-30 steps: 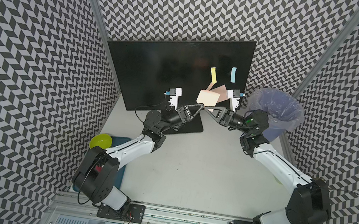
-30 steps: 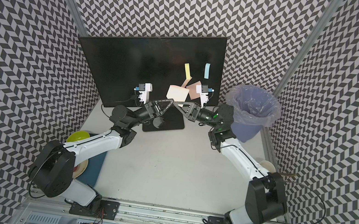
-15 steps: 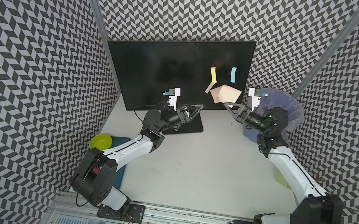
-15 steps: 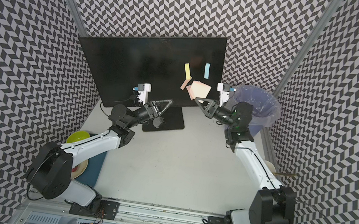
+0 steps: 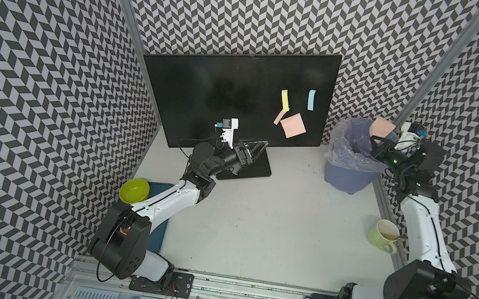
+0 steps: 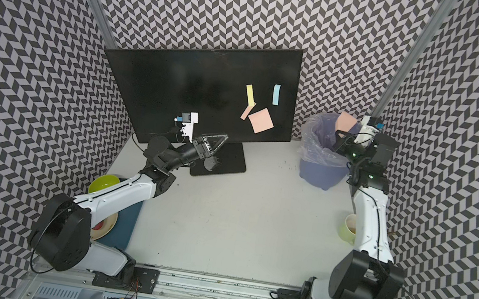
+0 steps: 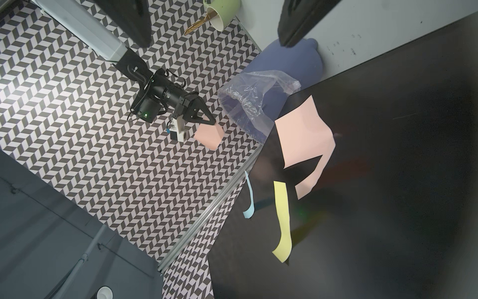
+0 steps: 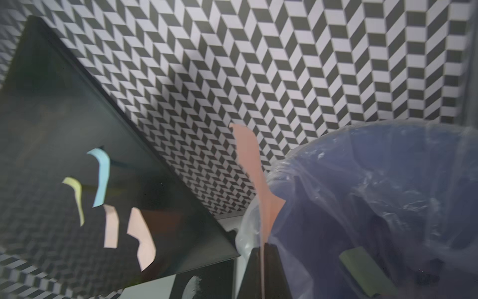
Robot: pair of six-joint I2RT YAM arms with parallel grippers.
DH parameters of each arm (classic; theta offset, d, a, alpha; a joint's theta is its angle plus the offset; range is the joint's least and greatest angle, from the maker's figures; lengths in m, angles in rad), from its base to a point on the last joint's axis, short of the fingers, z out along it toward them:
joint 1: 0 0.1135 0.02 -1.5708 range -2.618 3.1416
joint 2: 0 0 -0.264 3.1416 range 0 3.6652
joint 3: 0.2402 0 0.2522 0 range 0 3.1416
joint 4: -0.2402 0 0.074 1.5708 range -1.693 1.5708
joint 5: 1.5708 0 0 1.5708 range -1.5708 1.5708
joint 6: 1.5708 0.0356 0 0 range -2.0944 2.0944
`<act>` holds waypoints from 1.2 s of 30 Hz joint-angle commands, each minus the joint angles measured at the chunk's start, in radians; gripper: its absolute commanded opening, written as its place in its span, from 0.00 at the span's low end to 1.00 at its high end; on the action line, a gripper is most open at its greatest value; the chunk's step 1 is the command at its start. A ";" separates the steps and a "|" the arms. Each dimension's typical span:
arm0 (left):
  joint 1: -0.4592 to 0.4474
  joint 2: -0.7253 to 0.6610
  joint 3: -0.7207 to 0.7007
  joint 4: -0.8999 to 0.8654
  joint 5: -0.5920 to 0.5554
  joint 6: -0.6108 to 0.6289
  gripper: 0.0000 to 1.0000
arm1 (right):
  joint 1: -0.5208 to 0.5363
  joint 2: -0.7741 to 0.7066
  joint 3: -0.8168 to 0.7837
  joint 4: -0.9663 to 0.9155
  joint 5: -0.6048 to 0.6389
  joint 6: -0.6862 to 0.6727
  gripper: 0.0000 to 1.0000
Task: Remove the sticky note from the monitor
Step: Place the sticky note in the trash bin.
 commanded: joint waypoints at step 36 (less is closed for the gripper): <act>-0.054 0.312 0.321 -0.070 -0.268 0.058 0.79 | 0.338 -0.224 -0.249 0.167 -0.131 0.035 0.99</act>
